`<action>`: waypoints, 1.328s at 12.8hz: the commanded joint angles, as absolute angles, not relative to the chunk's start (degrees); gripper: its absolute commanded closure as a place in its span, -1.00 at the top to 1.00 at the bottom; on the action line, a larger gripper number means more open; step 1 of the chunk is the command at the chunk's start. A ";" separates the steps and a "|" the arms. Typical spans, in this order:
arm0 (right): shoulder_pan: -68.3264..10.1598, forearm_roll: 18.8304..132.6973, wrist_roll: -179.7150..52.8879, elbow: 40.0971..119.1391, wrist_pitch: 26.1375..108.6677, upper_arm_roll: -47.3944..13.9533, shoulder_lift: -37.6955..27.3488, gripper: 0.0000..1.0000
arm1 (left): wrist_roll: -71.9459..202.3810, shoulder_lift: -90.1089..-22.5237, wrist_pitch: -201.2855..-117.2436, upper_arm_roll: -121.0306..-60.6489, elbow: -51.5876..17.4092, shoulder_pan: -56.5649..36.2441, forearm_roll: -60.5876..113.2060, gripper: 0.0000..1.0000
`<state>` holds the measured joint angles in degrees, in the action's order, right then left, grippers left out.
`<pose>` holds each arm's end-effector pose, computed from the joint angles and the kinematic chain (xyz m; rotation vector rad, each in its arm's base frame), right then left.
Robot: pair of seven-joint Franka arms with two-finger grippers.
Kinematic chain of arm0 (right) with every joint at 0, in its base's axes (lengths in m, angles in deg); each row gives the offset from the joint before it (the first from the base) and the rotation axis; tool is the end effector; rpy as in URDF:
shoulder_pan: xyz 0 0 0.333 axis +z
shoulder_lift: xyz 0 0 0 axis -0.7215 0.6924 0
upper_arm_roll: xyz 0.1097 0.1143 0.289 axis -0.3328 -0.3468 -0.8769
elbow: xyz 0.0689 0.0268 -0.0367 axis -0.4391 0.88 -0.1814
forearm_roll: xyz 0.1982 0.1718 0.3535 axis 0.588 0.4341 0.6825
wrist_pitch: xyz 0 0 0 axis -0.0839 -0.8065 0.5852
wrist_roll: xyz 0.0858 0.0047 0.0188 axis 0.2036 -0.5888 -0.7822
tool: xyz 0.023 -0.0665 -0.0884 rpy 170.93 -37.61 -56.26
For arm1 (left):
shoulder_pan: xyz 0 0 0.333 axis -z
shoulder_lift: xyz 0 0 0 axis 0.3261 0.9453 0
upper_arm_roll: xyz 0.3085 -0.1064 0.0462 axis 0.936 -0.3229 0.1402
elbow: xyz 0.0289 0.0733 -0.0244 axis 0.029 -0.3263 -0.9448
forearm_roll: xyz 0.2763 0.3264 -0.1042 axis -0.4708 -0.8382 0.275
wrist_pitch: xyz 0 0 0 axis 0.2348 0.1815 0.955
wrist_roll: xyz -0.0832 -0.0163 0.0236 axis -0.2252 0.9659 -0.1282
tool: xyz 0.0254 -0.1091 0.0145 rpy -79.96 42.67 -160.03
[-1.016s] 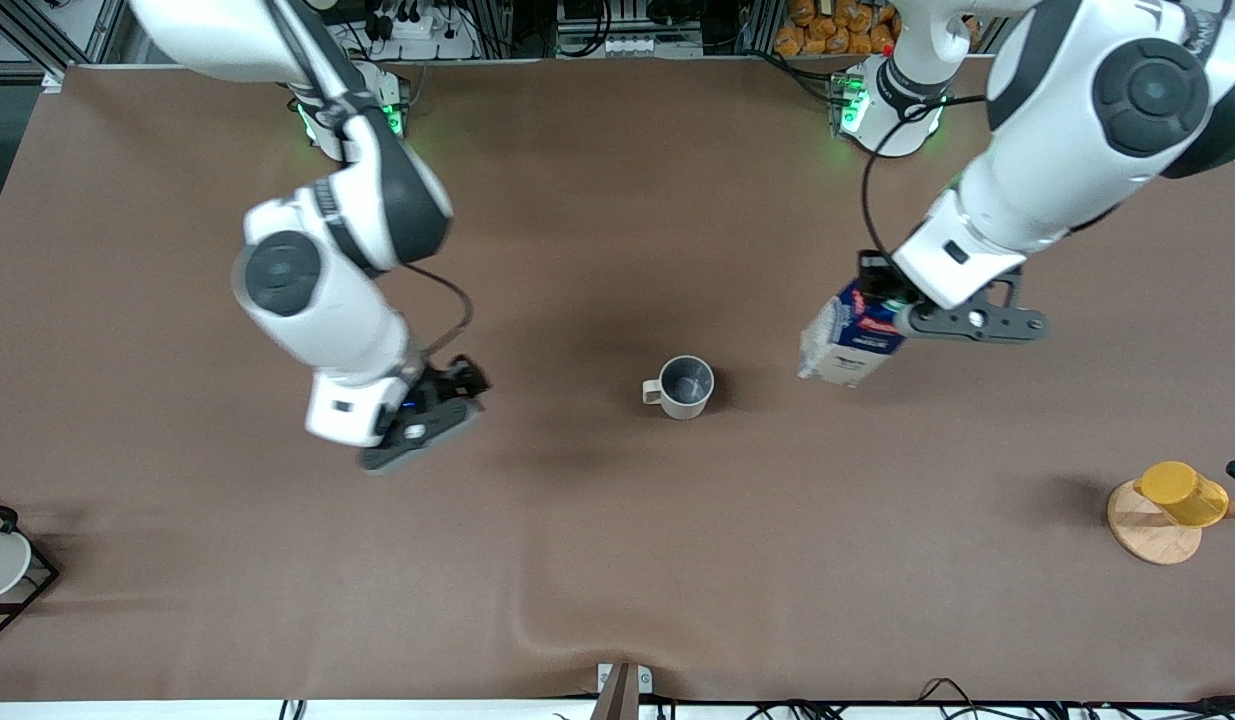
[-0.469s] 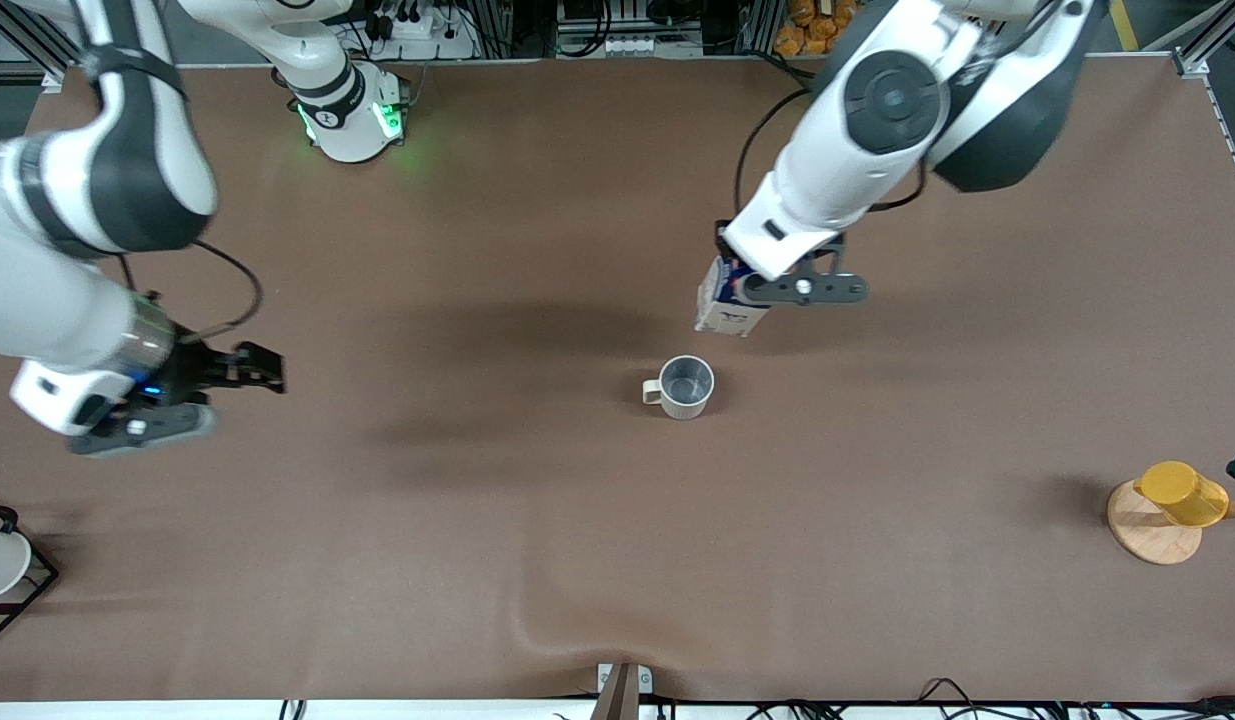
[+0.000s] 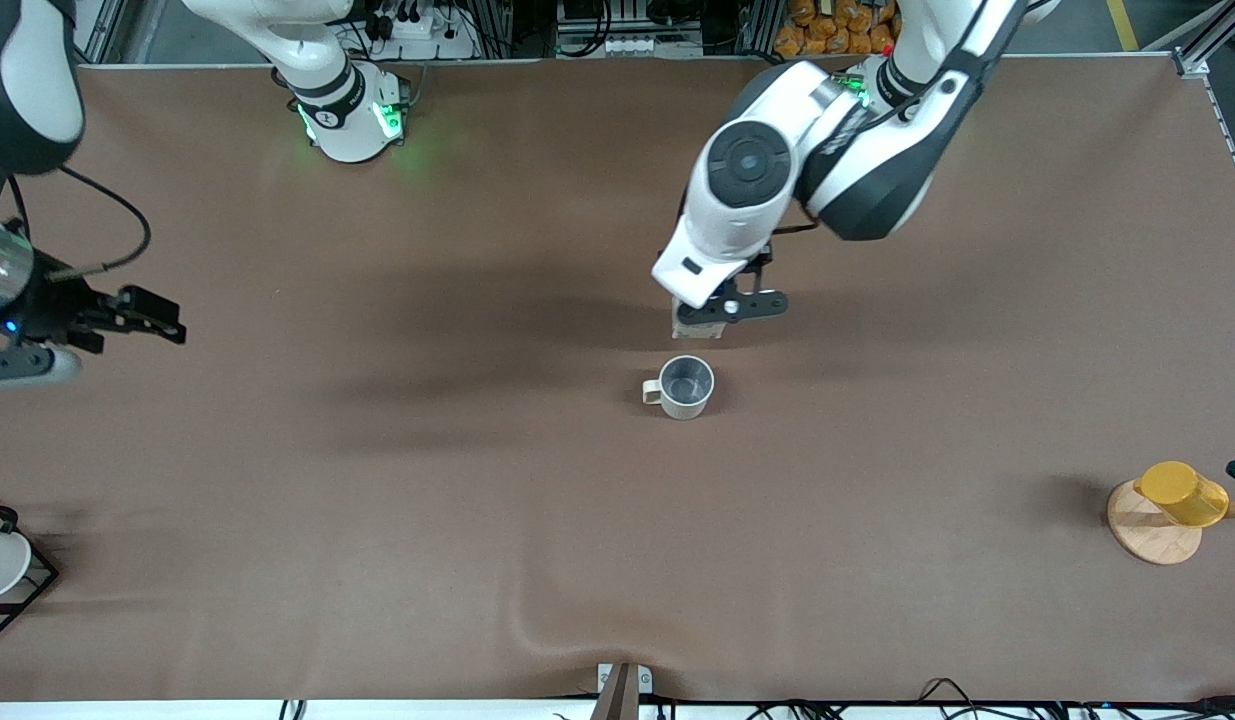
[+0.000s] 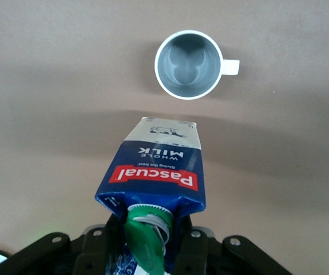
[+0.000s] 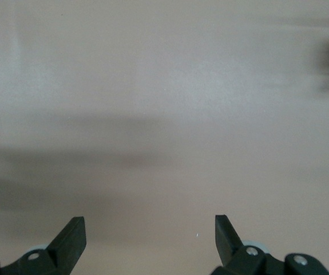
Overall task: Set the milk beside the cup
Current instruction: 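Carry the carton with the left gripper to beside the mug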
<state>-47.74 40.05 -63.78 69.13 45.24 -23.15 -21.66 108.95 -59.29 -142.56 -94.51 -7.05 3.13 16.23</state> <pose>0.6443 -0.0048 0.5757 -3.1131 -0.1284 0.0565 0.5212 -0.4607 0.4070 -3.0735 -0.1775 0.3345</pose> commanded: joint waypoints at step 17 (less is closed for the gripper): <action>-51.19 39.36 -54.34 68.57 36.07 -24.45 -30.13 1.00 | 113.96 -53.11 -151.70 -93.87 -8.43 5.40 8.97 -0.28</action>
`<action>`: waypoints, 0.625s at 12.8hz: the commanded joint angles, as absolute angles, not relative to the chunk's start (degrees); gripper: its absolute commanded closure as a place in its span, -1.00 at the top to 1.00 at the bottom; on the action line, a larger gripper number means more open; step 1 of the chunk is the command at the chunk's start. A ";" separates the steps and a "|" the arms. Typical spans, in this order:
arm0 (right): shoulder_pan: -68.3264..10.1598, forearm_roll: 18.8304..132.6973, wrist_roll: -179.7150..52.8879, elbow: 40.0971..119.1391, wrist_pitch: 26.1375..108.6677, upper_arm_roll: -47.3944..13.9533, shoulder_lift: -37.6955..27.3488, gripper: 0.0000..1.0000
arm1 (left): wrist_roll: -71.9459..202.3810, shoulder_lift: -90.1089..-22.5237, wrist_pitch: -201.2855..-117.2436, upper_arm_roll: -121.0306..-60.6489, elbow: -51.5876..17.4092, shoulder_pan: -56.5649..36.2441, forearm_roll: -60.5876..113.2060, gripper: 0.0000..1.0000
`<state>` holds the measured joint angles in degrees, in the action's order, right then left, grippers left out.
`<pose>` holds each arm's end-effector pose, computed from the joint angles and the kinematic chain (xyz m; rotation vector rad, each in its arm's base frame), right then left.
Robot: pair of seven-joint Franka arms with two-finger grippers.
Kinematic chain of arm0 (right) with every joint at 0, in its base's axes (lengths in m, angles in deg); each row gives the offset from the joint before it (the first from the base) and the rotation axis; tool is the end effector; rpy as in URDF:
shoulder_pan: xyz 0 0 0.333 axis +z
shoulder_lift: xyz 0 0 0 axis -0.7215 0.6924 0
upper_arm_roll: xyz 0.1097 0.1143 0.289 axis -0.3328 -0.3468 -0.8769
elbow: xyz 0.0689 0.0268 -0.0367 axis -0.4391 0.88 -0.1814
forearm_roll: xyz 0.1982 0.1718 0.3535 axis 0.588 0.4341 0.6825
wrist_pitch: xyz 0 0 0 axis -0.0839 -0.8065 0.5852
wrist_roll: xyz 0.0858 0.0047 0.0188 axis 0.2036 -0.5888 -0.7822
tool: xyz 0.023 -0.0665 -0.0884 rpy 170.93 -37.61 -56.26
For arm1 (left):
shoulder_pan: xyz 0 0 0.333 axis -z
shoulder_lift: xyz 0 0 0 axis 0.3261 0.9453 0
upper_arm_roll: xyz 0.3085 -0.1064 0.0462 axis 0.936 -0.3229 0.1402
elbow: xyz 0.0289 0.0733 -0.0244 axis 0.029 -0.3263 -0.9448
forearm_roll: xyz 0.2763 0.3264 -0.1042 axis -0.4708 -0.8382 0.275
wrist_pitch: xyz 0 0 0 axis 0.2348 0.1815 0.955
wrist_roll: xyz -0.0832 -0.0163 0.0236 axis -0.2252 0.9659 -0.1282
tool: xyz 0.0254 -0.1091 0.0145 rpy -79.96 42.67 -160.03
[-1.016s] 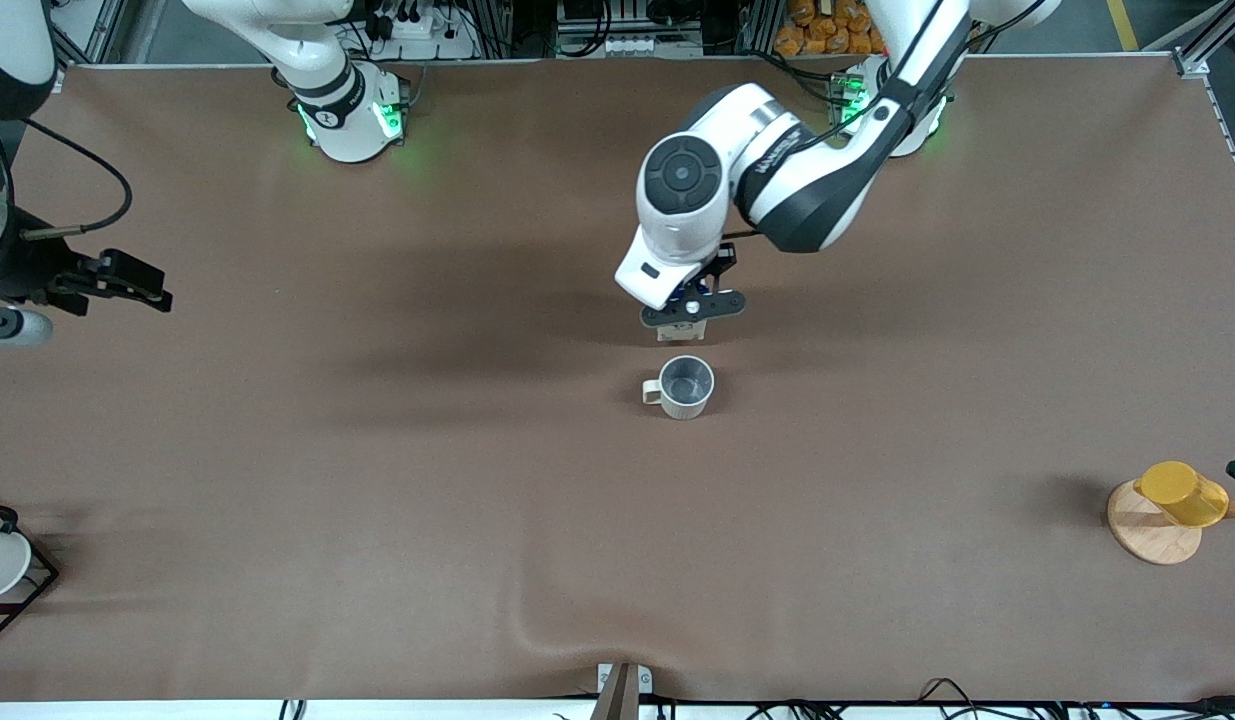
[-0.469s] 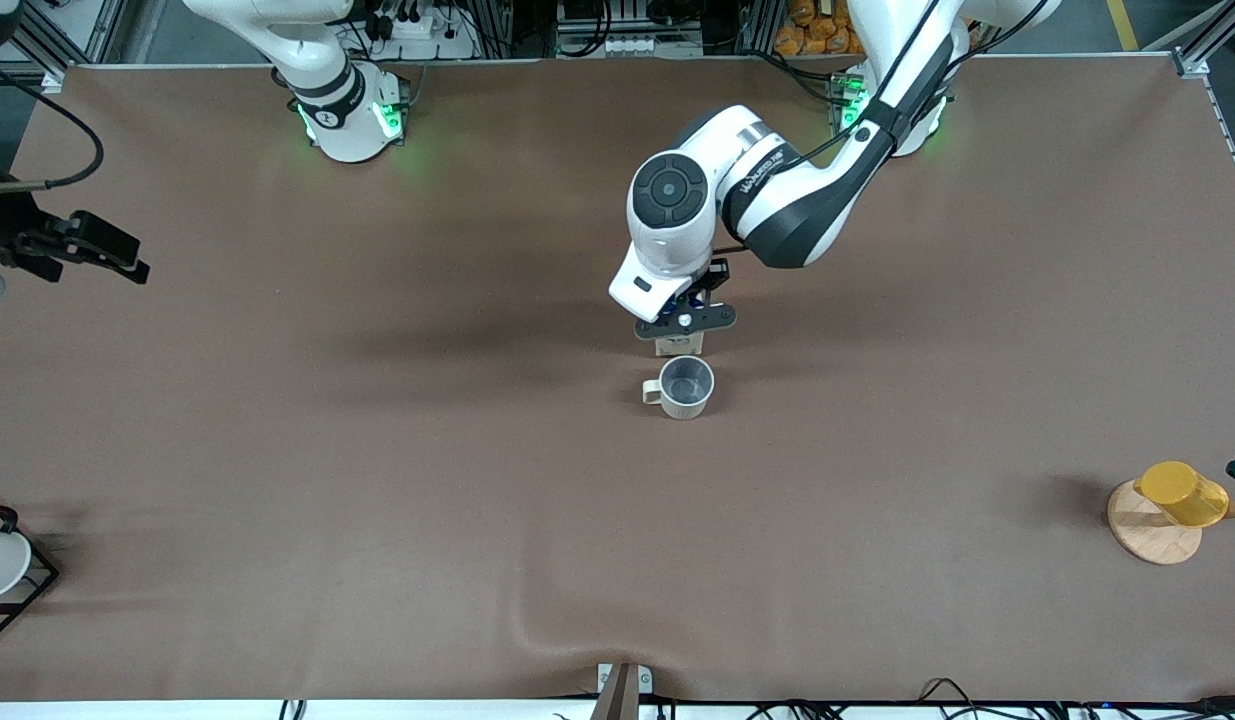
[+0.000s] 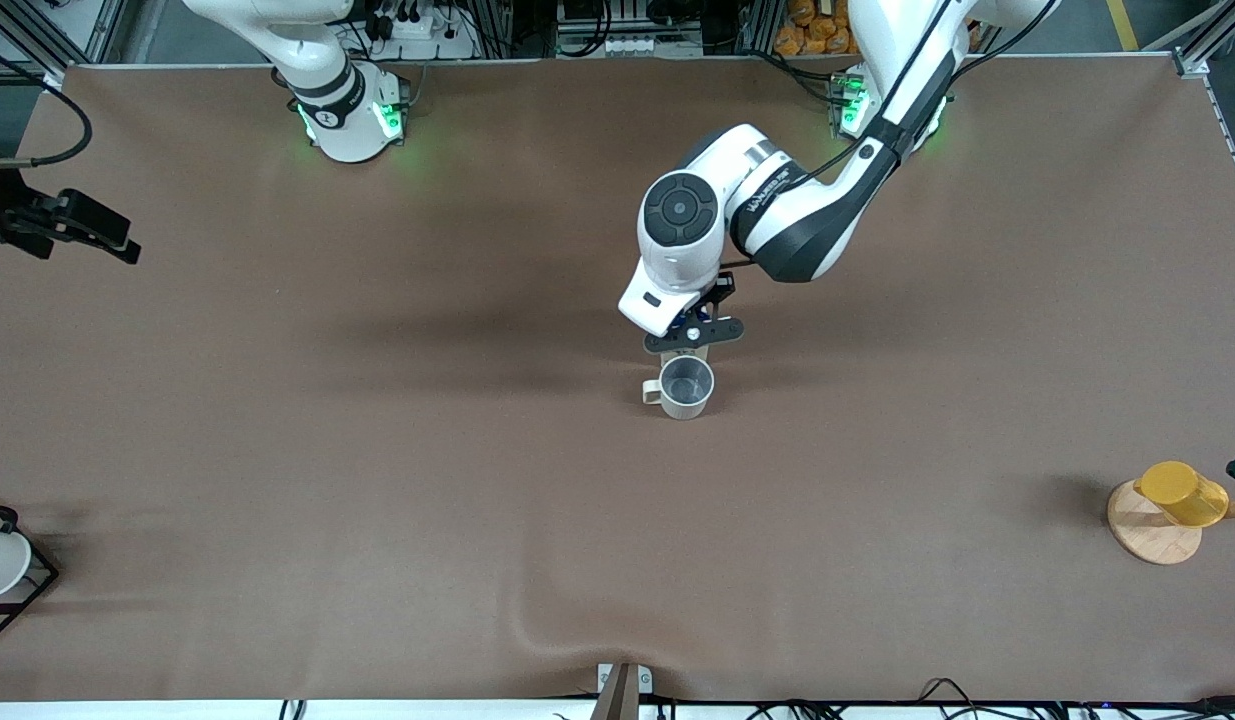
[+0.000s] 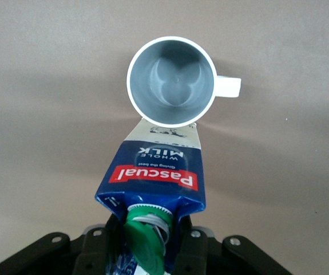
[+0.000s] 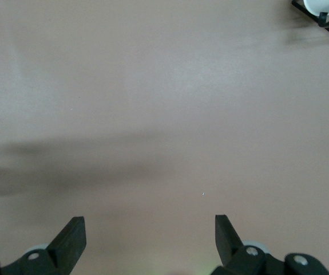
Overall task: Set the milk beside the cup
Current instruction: 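Carry the carton with the left gripper to beside the mug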
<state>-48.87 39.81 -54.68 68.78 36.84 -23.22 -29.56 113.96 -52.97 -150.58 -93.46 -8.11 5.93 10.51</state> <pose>0.5885 -0.0147 0.6517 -3.1215 0.1437 0.0632 0.5248 -0.4833 0.3310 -3.0414 -0.2204 0.2374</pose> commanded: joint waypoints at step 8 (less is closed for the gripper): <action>-52.34 39.36 -56.78 68.40 36.07 -24.54 -29.69 1.00 | 112.82 -54.59 -151.53 -93.87 -7.82 5.14 8.62 1.00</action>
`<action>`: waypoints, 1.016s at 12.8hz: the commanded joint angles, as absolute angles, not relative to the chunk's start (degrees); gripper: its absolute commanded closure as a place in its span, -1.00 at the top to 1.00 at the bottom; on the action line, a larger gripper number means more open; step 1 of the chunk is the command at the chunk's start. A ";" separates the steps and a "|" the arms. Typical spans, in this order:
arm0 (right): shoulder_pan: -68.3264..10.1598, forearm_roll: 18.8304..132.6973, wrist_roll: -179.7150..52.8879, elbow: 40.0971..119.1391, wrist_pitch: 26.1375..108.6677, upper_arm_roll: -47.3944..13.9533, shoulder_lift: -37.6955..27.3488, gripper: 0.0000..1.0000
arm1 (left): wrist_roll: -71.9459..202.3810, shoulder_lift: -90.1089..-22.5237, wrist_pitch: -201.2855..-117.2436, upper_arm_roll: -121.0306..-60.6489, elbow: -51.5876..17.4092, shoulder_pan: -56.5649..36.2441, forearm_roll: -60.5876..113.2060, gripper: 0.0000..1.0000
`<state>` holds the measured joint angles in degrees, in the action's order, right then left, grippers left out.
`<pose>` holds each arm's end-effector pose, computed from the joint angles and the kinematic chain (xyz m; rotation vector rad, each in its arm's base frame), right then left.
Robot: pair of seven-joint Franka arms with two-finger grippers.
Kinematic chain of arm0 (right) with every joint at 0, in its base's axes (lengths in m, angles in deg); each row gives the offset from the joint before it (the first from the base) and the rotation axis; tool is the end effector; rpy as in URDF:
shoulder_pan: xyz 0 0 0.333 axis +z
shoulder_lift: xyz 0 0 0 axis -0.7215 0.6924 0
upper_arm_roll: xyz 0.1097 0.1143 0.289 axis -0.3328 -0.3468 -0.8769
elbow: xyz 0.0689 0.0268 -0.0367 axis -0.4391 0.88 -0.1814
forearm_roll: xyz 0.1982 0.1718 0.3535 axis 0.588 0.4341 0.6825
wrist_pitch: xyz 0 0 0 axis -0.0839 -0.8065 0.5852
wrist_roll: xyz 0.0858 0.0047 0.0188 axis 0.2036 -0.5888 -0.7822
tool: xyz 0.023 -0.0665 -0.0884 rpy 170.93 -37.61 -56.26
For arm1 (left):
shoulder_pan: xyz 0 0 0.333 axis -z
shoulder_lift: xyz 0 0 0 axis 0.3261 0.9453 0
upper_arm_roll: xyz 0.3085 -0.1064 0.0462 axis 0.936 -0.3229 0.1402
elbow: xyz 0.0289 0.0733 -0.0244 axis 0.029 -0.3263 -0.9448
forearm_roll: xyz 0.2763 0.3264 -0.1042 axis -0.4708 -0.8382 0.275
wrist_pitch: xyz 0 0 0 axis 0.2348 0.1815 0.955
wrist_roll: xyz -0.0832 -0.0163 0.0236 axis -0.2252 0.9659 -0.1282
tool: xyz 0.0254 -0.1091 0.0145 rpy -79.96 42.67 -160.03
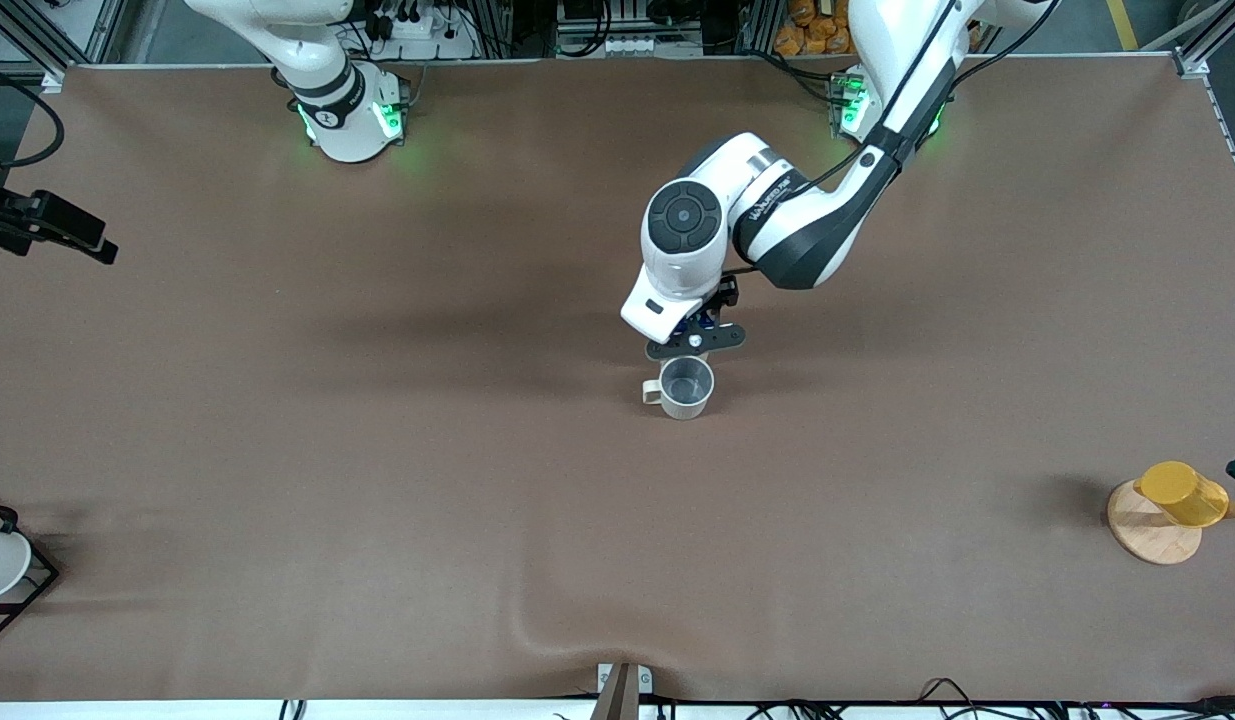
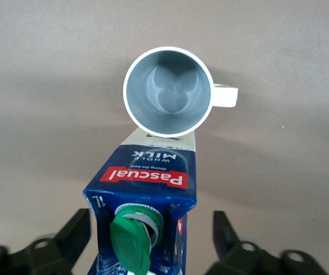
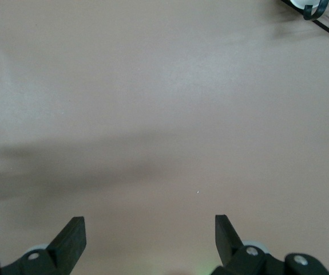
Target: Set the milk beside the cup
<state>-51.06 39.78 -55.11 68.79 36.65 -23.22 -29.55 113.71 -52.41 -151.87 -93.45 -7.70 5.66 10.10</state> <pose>0.5872 -0.0372 0.6513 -3.1184 0.1916 0.0683 0.5313 -0.4831 0.3293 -3.0576 -0.2208 0.2151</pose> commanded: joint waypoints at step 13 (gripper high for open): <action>-51.98 40.06 -58.82 68.49 36.16 -24.63 -29.25 1.00 | 94.04 -72.10 -138.64 -93.87 -2.56 -17.88 11.25 1.00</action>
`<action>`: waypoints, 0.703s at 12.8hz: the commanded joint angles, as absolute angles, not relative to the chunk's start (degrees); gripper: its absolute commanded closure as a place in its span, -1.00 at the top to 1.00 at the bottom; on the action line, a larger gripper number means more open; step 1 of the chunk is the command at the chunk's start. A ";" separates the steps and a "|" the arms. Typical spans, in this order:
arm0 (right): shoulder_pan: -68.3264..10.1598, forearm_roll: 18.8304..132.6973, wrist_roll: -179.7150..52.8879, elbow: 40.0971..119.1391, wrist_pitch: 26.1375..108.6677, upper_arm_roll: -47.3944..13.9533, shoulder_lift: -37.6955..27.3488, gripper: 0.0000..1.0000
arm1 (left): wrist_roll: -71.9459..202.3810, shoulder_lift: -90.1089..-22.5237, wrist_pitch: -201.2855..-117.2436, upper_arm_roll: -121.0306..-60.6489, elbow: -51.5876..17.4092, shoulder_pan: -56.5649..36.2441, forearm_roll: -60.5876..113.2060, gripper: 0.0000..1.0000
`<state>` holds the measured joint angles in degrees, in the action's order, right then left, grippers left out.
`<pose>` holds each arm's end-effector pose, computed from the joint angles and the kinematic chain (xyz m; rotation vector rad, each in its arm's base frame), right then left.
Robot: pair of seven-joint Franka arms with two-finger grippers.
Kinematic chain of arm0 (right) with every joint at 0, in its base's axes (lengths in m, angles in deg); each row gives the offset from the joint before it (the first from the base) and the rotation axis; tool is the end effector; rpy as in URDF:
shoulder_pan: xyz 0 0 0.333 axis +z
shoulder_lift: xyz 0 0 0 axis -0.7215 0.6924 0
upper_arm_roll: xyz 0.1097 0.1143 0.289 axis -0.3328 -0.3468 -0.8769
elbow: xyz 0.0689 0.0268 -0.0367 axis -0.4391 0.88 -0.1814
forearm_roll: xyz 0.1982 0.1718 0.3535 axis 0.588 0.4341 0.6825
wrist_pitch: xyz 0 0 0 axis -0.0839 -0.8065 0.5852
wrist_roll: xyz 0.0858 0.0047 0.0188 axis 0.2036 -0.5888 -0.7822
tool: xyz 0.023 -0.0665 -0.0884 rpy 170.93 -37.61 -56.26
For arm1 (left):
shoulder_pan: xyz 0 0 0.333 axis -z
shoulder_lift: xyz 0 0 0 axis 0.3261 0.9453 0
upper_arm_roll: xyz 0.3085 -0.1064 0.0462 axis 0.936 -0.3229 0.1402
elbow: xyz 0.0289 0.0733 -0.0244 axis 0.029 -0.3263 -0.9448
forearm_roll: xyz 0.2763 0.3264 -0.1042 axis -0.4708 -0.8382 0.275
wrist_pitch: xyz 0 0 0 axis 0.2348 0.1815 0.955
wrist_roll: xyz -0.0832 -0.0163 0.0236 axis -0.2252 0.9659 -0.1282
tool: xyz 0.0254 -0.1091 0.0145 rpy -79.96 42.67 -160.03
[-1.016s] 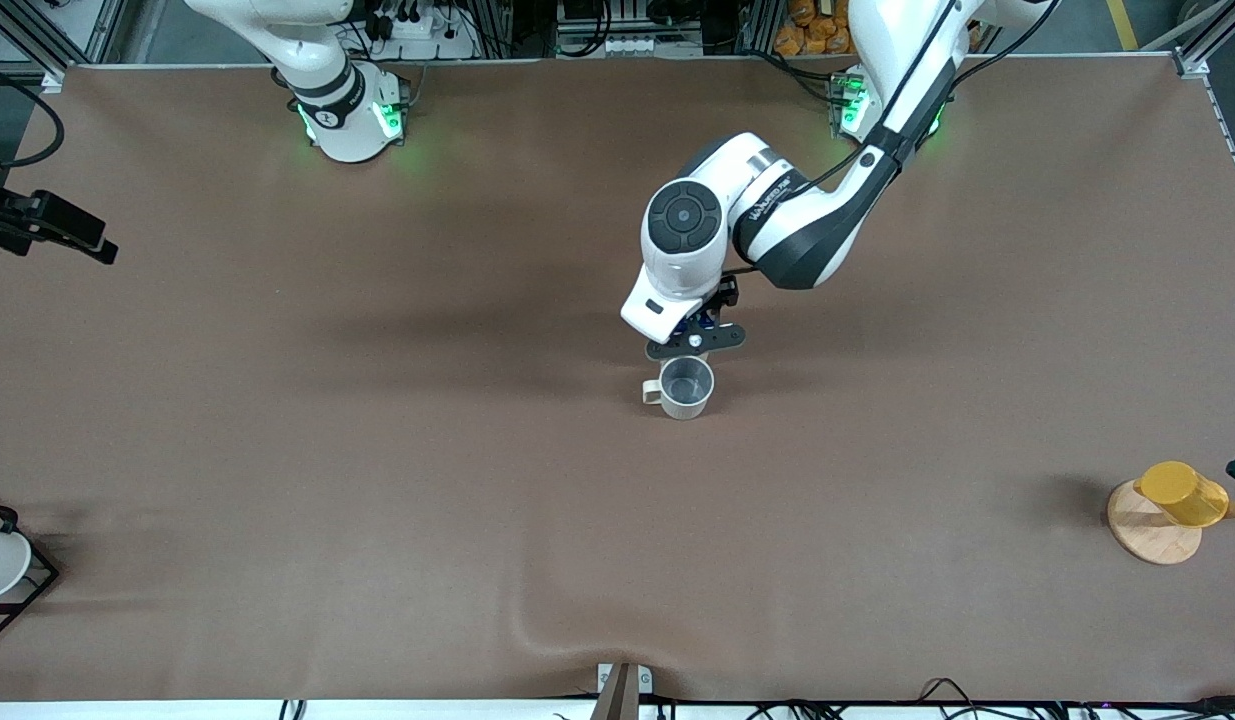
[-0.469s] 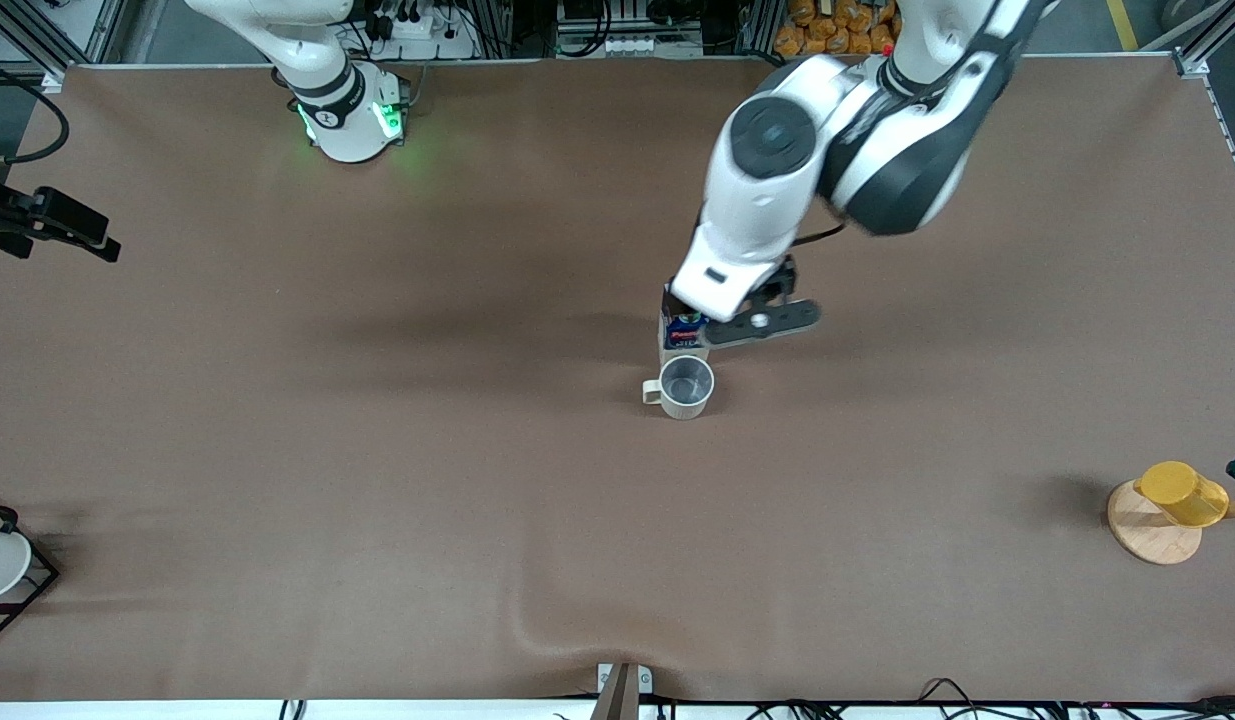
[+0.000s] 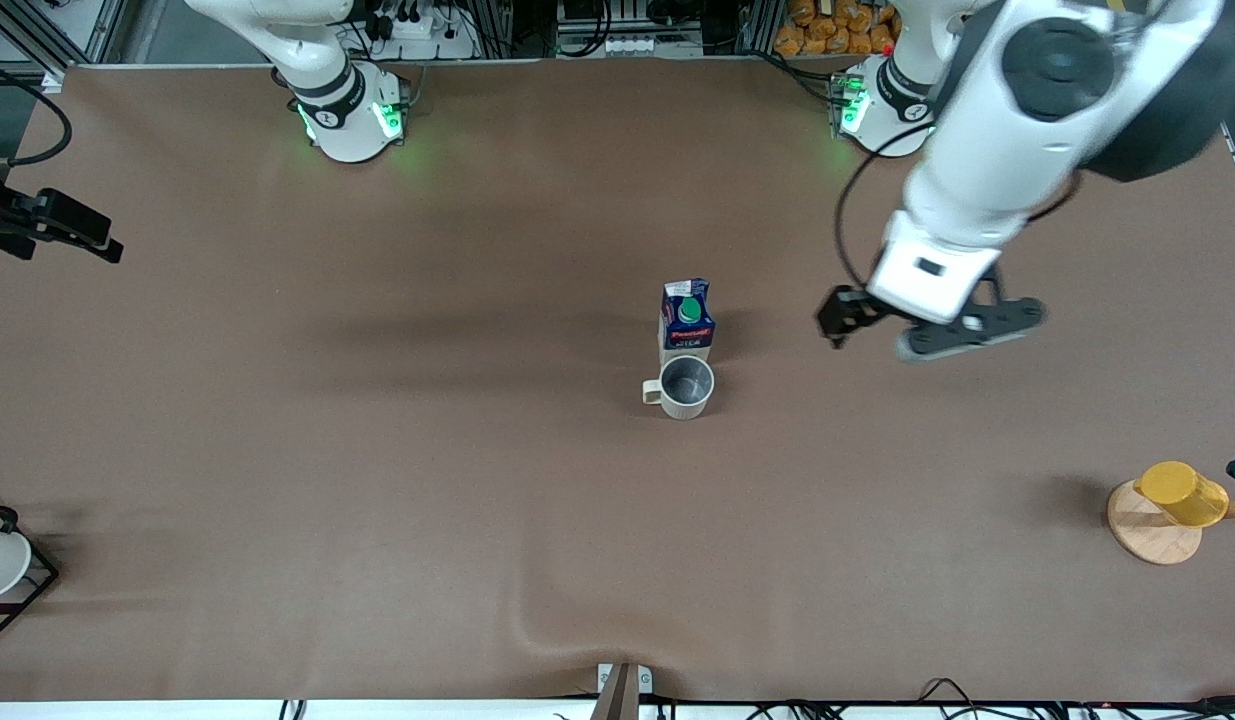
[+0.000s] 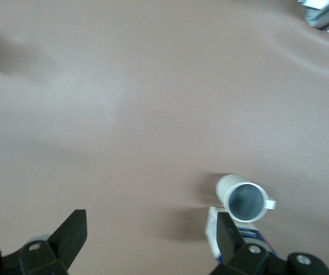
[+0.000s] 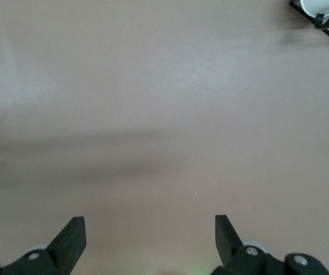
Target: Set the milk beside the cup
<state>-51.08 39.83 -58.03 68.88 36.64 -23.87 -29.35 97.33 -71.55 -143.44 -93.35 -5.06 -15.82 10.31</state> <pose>0.5887 -0.0307 0.6484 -3.1209 0.0948 0.0759 0.6259 -0.2452 0.5639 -3.1019 -0.3787 -0.1361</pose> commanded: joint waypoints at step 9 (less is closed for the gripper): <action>-51.89 40.06 -58.73 68.40 36.16 -24.63 -29.16 1.00 | 79.86 -72.53 -135.19 -93.87 -0.96 -25.01 11.17 1.00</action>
<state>-51.08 39.84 -58.06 68.89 36.63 -23.92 -29.28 81.29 -71.66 -137.20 -93.33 -1.30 -24.41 10.36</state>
